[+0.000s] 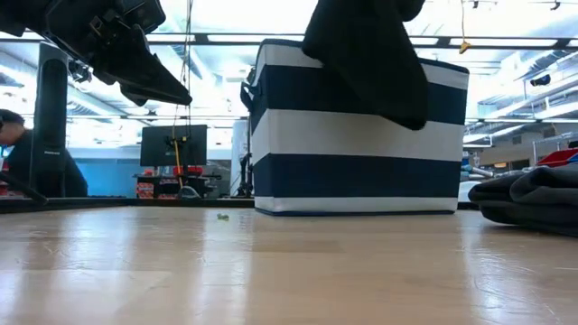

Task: Sort clothes
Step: Put the black shirt in the blue laundry bin organizer

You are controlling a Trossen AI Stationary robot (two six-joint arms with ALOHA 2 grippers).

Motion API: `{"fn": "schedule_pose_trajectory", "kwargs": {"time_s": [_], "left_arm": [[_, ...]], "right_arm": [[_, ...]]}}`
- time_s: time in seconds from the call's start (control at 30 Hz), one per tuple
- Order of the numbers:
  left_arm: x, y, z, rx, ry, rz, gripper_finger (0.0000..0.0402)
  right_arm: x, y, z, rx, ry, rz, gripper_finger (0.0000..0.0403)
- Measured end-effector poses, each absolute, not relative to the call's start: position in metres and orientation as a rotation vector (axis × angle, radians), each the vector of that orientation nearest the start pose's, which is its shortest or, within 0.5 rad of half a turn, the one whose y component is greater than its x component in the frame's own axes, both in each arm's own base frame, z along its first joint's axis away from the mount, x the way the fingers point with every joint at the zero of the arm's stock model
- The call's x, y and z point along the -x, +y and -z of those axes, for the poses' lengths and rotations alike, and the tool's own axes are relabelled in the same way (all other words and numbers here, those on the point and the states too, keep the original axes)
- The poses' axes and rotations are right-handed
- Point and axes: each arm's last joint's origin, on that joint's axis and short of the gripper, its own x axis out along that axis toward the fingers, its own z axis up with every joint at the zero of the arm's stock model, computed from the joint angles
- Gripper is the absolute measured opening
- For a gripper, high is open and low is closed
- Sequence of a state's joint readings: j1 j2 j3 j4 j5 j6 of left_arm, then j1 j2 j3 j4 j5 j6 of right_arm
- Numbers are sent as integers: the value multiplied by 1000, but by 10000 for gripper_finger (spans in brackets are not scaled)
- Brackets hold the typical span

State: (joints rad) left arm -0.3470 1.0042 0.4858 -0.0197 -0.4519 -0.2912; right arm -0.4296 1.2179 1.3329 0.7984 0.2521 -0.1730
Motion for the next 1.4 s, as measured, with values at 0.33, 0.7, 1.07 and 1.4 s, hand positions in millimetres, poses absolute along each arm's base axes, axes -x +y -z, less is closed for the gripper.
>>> {"fn": "schedule_pose_trajectory", "kwargs": {"time_s": [0.33, 0.7, 1.07, 1.4], "left_arm": [[-194, -57, -209, 73, 478, -173, 122], [-194, -57, -209, 72, 478, -173, 122], [-194, -56, -209, 71, 475, -177, 122], [-193, -56, -209, 71, 477, -177, 122]], "right_arm": [[-211, -139, -491, 72, -160, 862, 14], [-224, -156, -436, -181, 482, 793, 14], [-278, -179, -358, -310, 875, 668, 14], [-314, -205, -276, -442, 1161, 677, 14]]}}
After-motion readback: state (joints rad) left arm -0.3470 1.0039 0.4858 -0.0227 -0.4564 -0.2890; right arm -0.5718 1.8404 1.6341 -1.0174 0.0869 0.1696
